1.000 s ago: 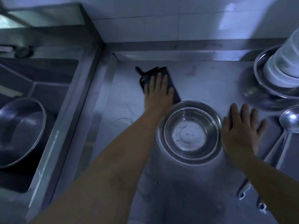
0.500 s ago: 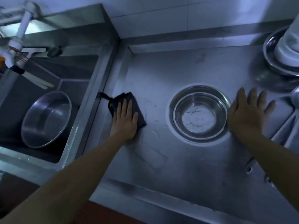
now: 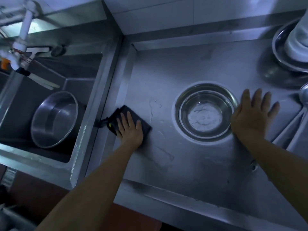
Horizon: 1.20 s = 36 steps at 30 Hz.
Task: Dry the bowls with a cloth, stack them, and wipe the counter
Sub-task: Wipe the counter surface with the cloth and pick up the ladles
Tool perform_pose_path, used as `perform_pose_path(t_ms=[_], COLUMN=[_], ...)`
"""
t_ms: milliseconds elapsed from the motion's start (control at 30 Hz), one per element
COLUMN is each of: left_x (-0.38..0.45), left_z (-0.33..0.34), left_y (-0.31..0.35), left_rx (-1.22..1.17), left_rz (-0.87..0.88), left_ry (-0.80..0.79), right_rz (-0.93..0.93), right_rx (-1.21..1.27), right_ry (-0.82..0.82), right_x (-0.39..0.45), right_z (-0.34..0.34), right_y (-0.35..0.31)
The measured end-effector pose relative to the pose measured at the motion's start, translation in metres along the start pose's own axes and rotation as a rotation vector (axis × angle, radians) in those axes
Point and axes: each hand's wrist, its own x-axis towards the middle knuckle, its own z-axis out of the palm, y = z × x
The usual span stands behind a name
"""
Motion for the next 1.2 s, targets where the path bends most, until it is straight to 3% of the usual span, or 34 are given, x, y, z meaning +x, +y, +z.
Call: perform_pose_path(t_ms=[167, 333, 567, 667, 967, 1200], left_x=[0.099, 0.18, 0.182, 0.141, -0.035, 0.009], left_z=[-0.026, -0.056, -0.048, -0.027, 0.016, 0.0], left_y=[0.074, 0.134, 0.151, 0.127, -0.03, -0.006], left_rx=[0.062, 0.174, 0.2, 0.294, 0.6, 0.666], left_rz=[0.082, 0.168, 0.257, 0.46, 1.11, 1.501], left_ry=[0.047, -0.071, -0.029, -0.032, -0.117, -0.189], right_rz=[-0.012, -0.018, -0.018, -0.008, -0.012, 0.004], right_rx=[0.016, 0.053, 0.093, 0.071, 0.048, 0.053], right_ry=[0.06, 0.129, 0.171, 0.196, 0.123, 0.147], right_x=[0.004, 0.01, 0.01, 0.01, 0.01, 0.01], right_z=[0.006, 0.013, 0.014, 0.012, 0.007, 0.011], right_y=[0.003, 0.007, 0.005, 0.003, 0.003, 0.004])
